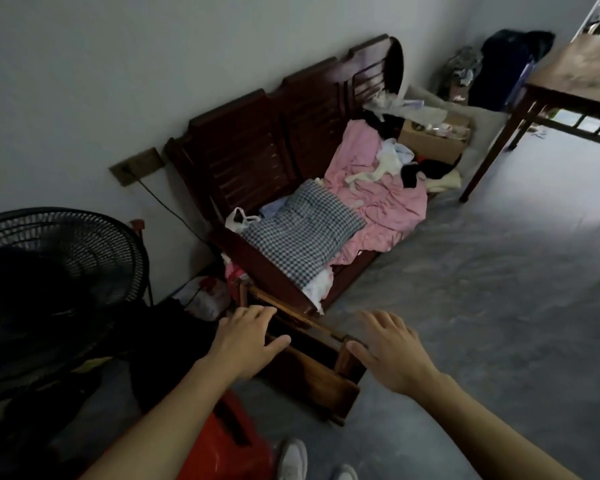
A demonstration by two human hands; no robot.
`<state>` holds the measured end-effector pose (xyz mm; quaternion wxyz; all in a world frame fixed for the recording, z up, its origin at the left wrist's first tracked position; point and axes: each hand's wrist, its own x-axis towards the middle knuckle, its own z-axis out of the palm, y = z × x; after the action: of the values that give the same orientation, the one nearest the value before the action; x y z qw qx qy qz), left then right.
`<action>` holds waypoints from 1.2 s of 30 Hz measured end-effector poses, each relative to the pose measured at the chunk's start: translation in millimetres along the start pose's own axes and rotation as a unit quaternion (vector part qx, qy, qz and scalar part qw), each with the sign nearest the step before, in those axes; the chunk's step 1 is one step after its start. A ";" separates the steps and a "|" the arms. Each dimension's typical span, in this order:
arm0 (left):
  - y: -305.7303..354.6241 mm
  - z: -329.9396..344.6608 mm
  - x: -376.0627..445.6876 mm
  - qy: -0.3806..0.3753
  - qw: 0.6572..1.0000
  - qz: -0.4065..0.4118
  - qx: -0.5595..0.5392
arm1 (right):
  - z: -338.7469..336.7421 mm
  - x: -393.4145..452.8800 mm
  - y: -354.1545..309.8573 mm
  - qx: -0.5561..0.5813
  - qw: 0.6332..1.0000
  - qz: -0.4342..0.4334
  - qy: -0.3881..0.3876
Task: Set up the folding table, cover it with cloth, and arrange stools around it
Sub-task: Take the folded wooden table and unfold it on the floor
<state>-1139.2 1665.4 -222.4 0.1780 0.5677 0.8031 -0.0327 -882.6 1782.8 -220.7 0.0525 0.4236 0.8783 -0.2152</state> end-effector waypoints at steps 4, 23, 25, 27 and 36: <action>-17.5 13.8 55.8 -0.023 1.000 0.014 -0.004 | 12.8 43.1 12.5 0.030 0.999 0.037 0.000; -96.2 182.9 277.1 -0.086 0.990 0.115 0.017 | 203.5 233.4 40.3 0.038 0.986 0.146 -0.073; -100.4 198.4 287.7 -0.088 0.987 0.126 0.036 | 221.5 239.6 44.3 0.035 0.984 0.145 -0.097; -103.8 210.8 296.1 -0.096 0.985 0.133 0.052 | 238.0 244.2 50.9 0.037 0.981 0.148 -0.119; -114.4 242.0 298.7 -0.036 0.987 0.144 0.065 | 273.3 245.8 50.1 0.020 0.978 0.143 -0.148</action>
<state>-1271.9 1832.2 -562.1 0.1725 0.6862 0.7021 -0.0800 -1025.0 1872.1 -551.3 0.2038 0.5093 0.7868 -0.2829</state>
